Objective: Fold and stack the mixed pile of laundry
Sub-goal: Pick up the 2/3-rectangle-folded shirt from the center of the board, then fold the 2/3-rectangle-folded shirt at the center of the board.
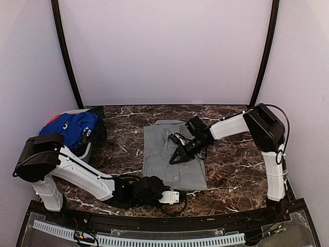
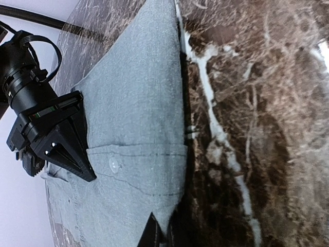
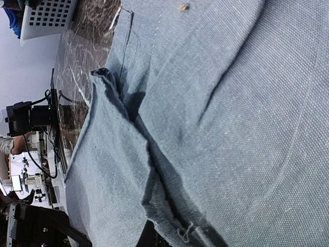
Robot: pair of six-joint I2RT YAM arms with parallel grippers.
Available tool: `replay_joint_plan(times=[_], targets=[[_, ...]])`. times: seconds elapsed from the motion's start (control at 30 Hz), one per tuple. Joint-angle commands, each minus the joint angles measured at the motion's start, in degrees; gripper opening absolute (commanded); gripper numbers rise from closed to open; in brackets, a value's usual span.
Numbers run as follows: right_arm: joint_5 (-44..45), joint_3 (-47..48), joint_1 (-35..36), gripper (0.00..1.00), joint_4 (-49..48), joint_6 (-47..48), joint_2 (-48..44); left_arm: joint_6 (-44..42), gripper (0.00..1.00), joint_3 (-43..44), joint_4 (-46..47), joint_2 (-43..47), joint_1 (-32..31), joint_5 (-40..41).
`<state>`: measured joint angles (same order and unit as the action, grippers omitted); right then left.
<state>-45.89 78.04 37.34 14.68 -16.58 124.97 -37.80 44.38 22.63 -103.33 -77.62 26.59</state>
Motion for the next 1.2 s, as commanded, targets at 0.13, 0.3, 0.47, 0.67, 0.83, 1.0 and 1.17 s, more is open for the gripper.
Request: replay_joint_plan(times=[0.13, 0.3, 0.47, 0.67, 0.83, 1.0, 1.17], targets=[[2.5, -9.4, 6.0, 0.00, 0.7, -1.1, -6.4, 16.2, 0.00, 11.1, -32.6, 10.2, -3.8, -12.2], [1.7, -7.6, 6.1, 0.19, 5.3, 1.7, -12.9, 20.5, 0.00, 11.7, -40.2, 16.7, -3.9, -22.2], [4.3, 1.1, 4.6, 0.30, 11.2, 6.2, -14.0, 22.7, 0.00, 14.0, -44.2, 20.0, -3.9, -28.1], [6.7, 9.5, -0.9, 0.31, 12.4, 7.7, -9.6, 25.3, 0.00, 16.2, -45.4, 19.4, -0.8, -35.3], [8.6, 14.5, -4.9, 0.35, 11.4, 8.4, -4.1, 25.5, 0.00, 18.3, -45.9, 18.7, 4.2, -39.0], [9.7, 20.7, -4.9, 0.29, 14.3, 10.9, 3.8, 22.7, 0.00, 21.6, -46.1, 16.3, 10.3, -42.5], [9.0, 21.6, -4.8, 0.20, 15.2, 11.7, 7.3, 19.6, 0.00, 24.9, -45.5, 12.5, 15.8, -43.6]])
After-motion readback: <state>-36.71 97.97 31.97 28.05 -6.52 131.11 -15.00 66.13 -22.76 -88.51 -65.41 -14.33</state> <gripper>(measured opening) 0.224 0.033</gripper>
